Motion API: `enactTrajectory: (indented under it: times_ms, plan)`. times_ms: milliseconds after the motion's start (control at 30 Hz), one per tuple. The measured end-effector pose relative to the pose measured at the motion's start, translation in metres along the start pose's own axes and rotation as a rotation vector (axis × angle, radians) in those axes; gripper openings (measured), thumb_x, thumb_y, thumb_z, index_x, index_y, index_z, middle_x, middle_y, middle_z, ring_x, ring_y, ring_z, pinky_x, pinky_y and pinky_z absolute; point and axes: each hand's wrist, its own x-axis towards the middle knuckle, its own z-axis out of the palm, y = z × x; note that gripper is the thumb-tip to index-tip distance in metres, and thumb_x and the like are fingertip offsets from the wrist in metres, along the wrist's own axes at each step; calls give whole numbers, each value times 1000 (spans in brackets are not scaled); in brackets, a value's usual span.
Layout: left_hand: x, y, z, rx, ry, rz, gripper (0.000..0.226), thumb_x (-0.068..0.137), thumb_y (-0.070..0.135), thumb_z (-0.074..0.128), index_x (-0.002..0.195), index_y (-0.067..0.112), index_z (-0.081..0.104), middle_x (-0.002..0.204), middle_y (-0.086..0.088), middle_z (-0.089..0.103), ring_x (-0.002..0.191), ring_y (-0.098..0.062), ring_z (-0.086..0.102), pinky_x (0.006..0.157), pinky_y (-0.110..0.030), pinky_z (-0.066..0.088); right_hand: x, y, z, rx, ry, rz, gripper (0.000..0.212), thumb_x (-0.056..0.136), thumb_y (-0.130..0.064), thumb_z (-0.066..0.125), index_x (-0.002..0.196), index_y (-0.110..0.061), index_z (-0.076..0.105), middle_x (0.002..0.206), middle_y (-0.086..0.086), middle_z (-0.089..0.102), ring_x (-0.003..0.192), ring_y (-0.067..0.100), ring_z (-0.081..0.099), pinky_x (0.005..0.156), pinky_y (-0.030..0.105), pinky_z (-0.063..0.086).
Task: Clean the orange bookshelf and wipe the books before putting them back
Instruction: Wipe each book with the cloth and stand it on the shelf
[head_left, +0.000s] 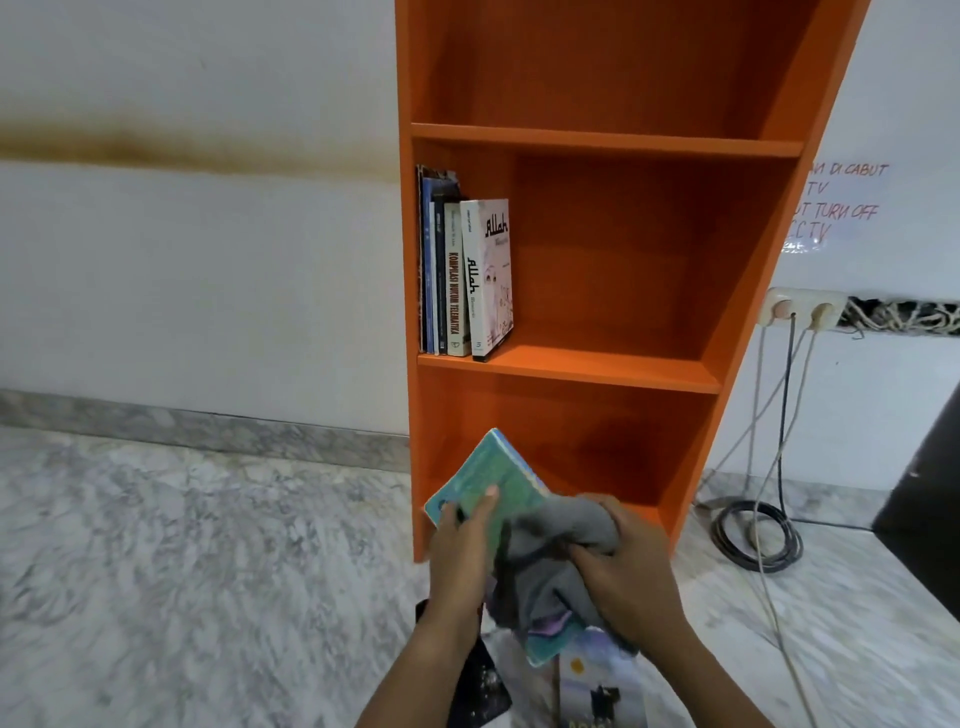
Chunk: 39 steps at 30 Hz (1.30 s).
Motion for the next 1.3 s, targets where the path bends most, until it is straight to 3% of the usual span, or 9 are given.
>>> enactTrajectory:
  times_ms: [133, 267, 433, 633, 800, 967, 1067, 1167, 1300]
  plan:
    - [5, -6, 7, -214, -148, -154, 36, 67, 62, 82, 80, 31, 69, 100, -9, 74, 96, -32, 68, 94, -53, 50, -10, -20, 15, -283, -190, -392, 52, 68, -15, 73, 113, -40, 65, 87, -19, 72, 76, 6, 68, 62, 29, 54]
    - [15, -1, -4, -431, -32, -130, 61, 73, 40, 80, 123, 9, 65, 115, -16, 72, 102, -36, 69, 91, -49, 57, -21, -18, 22, -495, -220, -588, 65, 63, -23, 83, 123, -36, 61, 94, -11, 72, 81, 16, 67, 57, 32, 53]
    - [8, 13, -6, -401, -41, -42, 43, 101, 38, 52, 128, 7, 64, 115, -17, 74, 90, -29, 74, 66, -35, 59, -17, -14, 14, -118, -64, -236, 50, 77, -25, 67, 124, -40, 62, 116, -24, 69, 102, 2, 67, 84, 30, 58]
    - [-16, 20, 1, -256, -198, -26, 33, 98, 39, 56, 105, 17, 79, 112, -13, 76, 107, -36, 70, 101, -51, 51, -2, -5, 16, 48, -123, 39, 46, 86, -17, 65, 122, -44, 53, 143, -7, 51, 138, 14, 46, 109, 38, 43]
    - [-23, 29, -3, -126, -320, 10, 32, 94, 35, 56, 115, 16, 71, 114, -10, 76, 102, -29, 73, 78, -38, 60, 24, -2, 0, 241, -49, 162, 34, 93, 4, 60, 113, -23, 58, 109, -6, 68, 99, 8, 67, 79, 23, 53]
    - [-20, 35, -10, 122, -418, 100, 37, 84, 46, 64, 117, 28, 68, 113, -5, 76, 102, -28, 73, 88, -45, 58, 42, -3, -10, 394, 45, 216, 29, 93, 7, 62, 112, -15, 63, 109, 5, 72, 98, 15, 70, 81, 27, 57]
    - [-13, 35, -13, 312, -377, 195, 16, 95, 21, 68, 110, 20, 70, 99, -10, 75, 81, -19, 74, 72, -31, 60, 53, -10, -13, 373, 220, 180, 36, 88, 15, 59, 109, -14, 62, 105, 1, 70, 90, 2, 68, 77, 14, 53]
    - [-4, 38, -15, 296, -362, 272, 14, 93, 7, 69, 107, 8, 72, 100, -35, 68, 85, -45, 73, 78, -53, 62, 73, -10, -17, 370, 277, 173, 33, 89, 13, 59, 115, -9, 60, 108, 1, 69, 95, 7, 68, 83, 25, 56]
    - [9, 64, -3, 381, -301, 333, 6, 90, 15, 75, 95, 13, 77, 93, -16, 76, 83, -32, 75, 79, -48, 62, 105, -10, -18, 375, 257, 154, 31, 90, 13, 59, 114, -6, 61, 108, 5, 70, 98, 16, 69, 87, 33, 57]
